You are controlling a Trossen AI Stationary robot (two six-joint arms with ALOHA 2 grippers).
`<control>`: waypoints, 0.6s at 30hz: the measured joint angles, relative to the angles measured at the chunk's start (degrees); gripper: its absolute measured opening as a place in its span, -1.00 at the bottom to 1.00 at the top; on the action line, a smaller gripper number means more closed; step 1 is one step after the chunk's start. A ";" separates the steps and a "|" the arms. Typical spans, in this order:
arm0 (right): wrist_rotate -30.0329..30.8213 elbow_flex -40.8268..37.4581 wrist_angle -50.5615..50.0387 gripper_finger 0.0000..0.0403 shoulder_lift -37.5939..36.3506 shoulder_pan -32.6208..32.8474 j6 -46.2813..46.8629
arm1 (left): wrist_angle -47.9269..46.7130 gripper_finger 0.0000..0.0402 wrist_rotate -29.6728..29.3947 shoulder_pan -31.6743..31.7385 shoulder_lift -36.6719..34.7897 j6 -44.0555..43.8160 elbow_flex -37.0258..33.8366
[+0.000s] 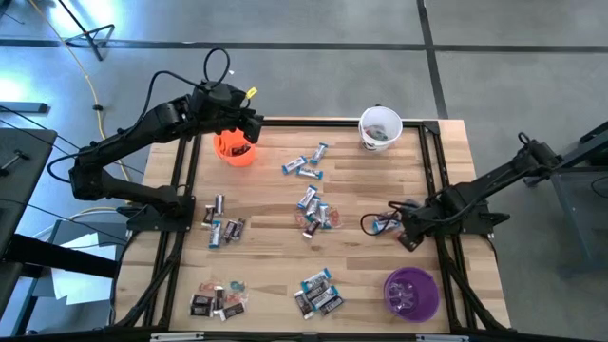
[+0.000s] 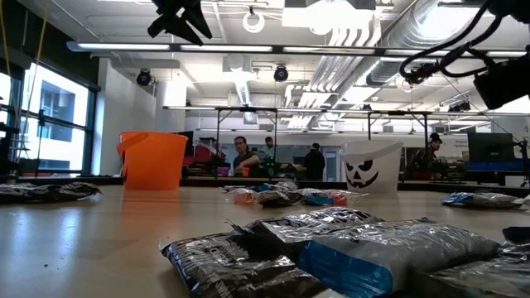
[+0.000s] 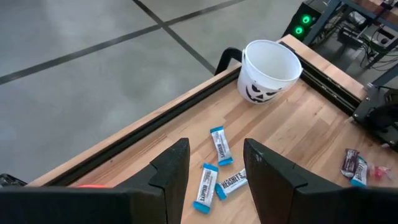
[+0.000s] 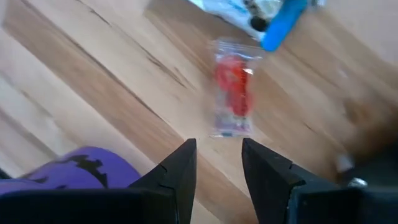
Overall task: Sort candy
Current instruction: Put the red gummy into the white bucket
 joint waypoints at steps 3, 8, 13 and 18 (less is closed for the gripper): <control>-0.04 -1.34 1.64 -0.39 0.00 0.00 -0.21 | 0.00 -0.30 0.00 0.02 0.00 -0.02 0.00; -0.90 -3.78 4.41 -0.39 -0.02 0.00 -0.16 | 0.00 -0.30 0.00 0.02 0.00 -0.49 0.00; -0.60 -5.97 6.58 -0.39 0.00 -0.04 -0.16 | 0.00 -0.30 0.00 0.02 0.00 -0.52 0.00; 0.09 -7.10 7.26 -0.38 0.00 -0.04 -0.34 | 0.02 -0.30 0.00 0.02 0.00 -0.52 0.00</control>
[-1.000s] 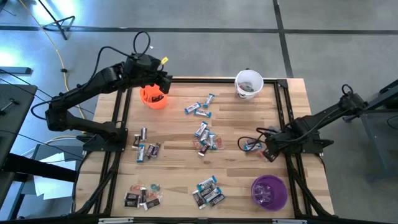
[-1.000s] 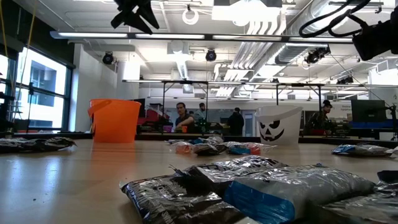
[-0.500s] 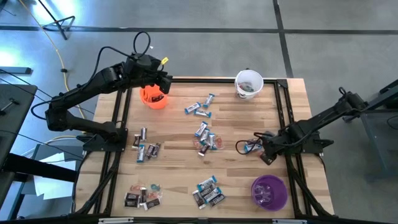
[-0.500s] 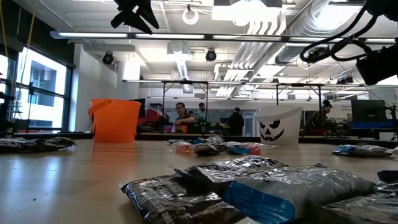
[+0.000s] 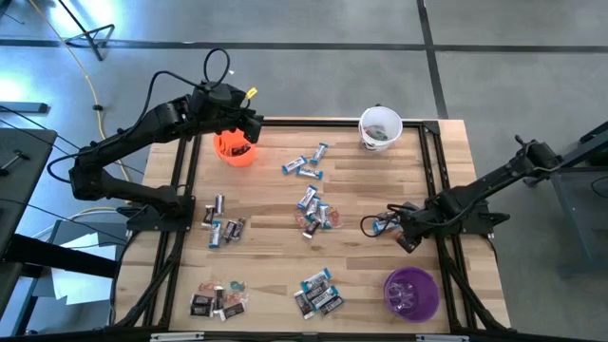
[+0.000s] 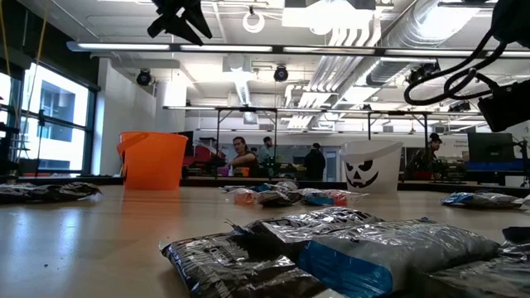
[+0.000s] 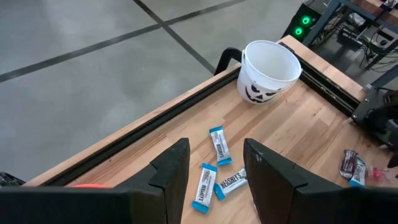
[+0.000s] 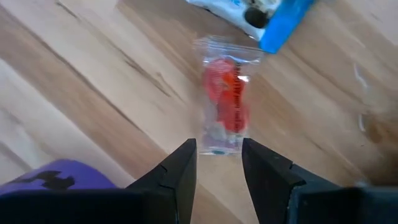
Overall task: Sort candy
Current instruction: Put the red gummy into the white bucket
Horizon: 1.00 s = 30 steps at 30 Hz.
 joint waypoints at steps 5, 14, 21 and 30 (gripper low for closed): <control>0.64 -1.74 3.35 -0.38 0.00 0.00 0.17 | -0.02 -0.30 0.00 0.00 0.00 0.11 0.00; 3.25 -5.01 7.09 -0.38 0.07 -0.82 0.39 | 0.00 -0.30 -0.02 0.00 0.00 1.62 0.00; 2.50 -10.91 19.39 -0.39 -0.30 -3.56 0.40 | 0.00 -0.30 -0.20 0.00 0.00 1.67 0.00; 1.75 -11.88 20.71 -0.77 -0.22 -4.26 0.41 | 0.00 -0.30 -0.23 0.00 0.00 2.12 0.00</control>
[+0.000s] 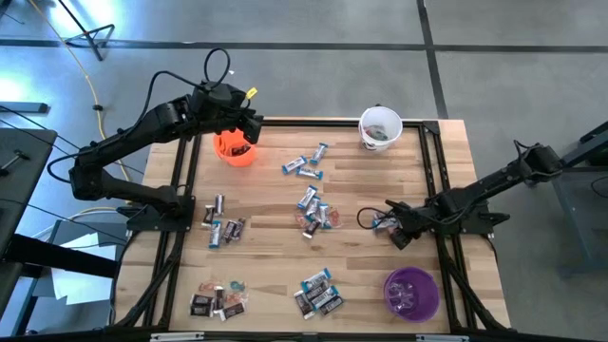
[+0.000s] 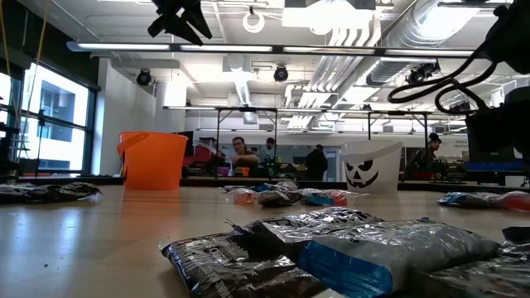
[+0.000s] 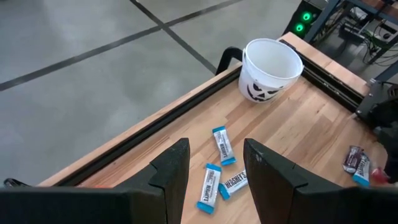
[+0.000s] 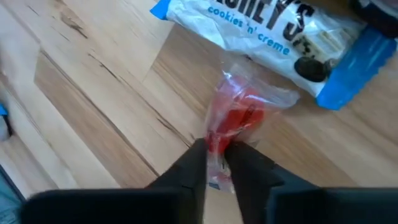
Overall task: Sort candy
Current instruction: Put the red gummy into the white bucket
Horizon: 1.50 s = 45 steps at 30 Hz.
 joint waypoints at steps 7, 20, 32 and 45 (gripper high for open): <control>-1.38 -0.27 0.85 -0.97 0.15 -0.02 1.14 | 0.00 -0.30 -1.04 0.03 0.00 0.10 0.00; -1.91 4.64 0.25 -1.00 0.42 0.02 5.56 | 0.00 -0.30 -1.06 0.02 0.00 1.25 0.00; 8.00 20.93 -19.75 -1.00 0.24 -0.11 2.53 | 0.28 -0.30 -2.18 0.08 0.00 4.15 0.00; 30.98 38.51 -28.61 -1.00 0.18 -9.99 -4.76 | 0.31 -0.30 -2.59 0.13 0.00 10.05 0.00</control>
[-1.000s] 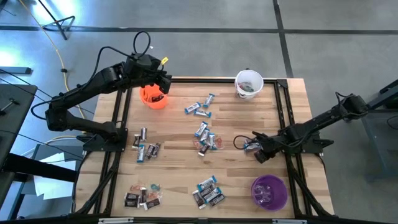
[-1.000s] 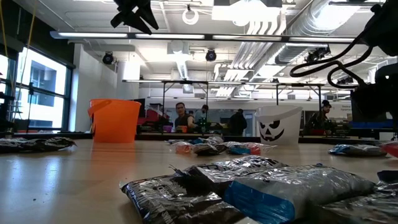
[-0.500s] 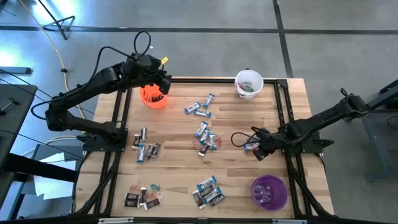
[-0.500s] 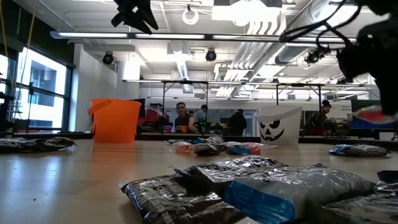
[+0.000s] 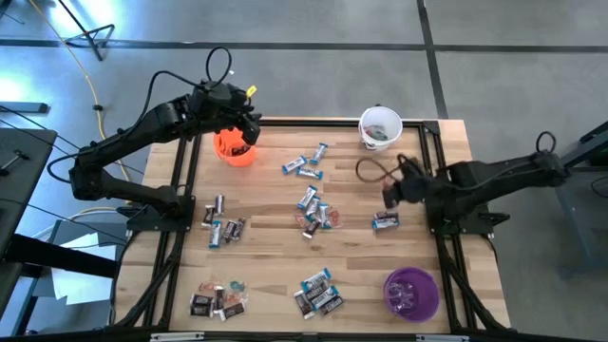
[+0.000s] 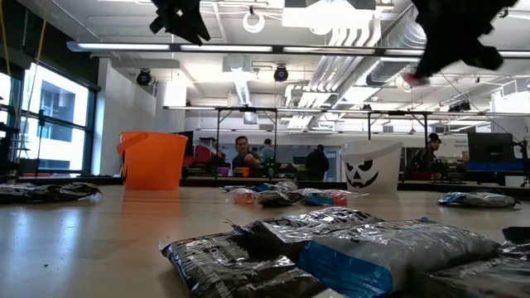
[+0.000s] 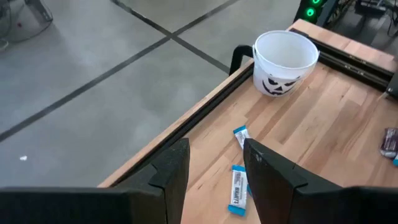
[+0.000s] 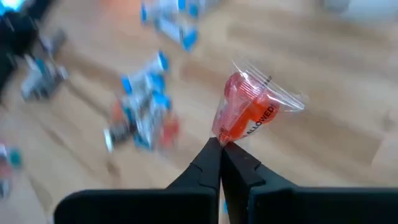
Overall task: Sort candy
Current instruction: Put the red gummy into the white bucket
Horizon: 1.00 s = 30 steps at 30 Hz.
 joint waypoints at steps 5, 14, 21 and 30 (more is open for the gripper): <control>9.73 6.26 0.23 -1.00 0.00 -4.47 -6.55 | 0.00 -0.30 0.00 0.15 0.00 4.76 0.00; 18.44 9.99 7.51 -1.00 2.19 -13.80 -18.53 | -0.02 -0.30 -0.07 3.44 0.00 8.51 0.00; 18.57 9.99 10.38 -1.00 7.46 -23.26 -23.74 | -0.04 -0.30 -0.02 5.71 0.00 9.57 -0.02; 14.50 9.99 13.93 -1.00 12.40 -34.22 -32.83 | 3.11 -0.30 0.05 7.15 0.00 8.07 -0.02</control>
